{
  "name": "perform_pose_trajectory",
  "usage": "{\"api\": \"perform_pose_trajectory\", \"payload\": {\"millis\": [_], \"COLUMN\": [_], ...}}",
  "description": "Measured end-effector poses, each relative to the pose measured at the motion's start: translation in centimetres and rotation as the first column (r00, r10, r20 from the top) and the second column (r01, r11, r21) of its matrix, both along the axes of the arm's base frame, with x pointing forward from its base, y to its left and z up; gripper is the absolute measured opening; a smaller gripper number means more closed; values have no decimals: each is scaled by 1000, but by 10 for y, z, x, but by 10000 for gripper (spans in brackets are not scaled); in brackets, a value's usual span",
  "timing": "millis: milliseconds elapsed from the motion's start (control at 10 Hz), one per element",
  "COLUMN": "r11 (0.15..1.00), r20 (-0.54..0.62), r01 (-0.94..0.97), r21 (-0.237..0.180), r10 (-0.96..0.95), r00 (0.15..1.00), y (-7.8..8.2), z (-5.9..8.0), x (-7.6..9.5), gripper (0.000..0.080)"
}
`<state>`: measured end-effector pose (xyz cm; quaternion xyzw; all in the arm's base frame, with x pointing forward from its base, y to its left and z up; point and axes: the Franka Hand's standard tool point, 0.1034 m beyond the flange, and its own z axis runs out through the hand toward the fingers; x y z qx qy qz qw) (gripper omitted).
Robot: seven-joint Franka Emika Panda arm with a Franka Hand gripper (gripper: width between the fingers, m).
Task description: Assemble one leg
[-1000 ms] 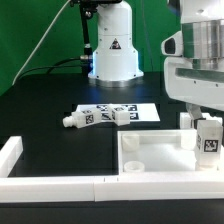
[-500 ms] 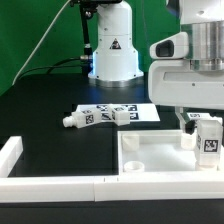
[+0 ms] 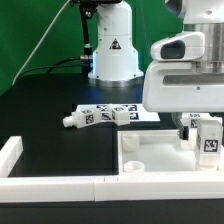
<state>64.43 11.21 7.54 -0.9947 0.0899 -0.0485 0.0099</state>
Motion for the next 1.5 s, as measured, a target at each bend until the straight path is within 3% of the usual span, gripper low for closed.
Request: {"api": "perform_pose_trajectory", "payload": {"millis": [200,300,500,800,900,1100,1200,1400,1500], "r11": [993,979,956,809,721,366,236,118,118], "r20": [-2,-4,-8,-20,-41,-127,-152,-184,-184], "r01": [114,201,294,585,689,924,964,986,986], "r21": [12,20,28,49,68,110,122,119,119], "r10": [-114,-201,-293,-585,-688,-917,-955,-973,-973], "r00": [993,980,956,811,724,378,253,139,139], "y": [0,0,-1,-5,-7,-11,-12,-13,-13], "z": [0,0,0,-1,-2,-3,-3,-4,-4], "x": [0,0,0,0,0,-3,-5,-6,-6], "gripper": [307,284,284,284,284,284,284,285,345]}}
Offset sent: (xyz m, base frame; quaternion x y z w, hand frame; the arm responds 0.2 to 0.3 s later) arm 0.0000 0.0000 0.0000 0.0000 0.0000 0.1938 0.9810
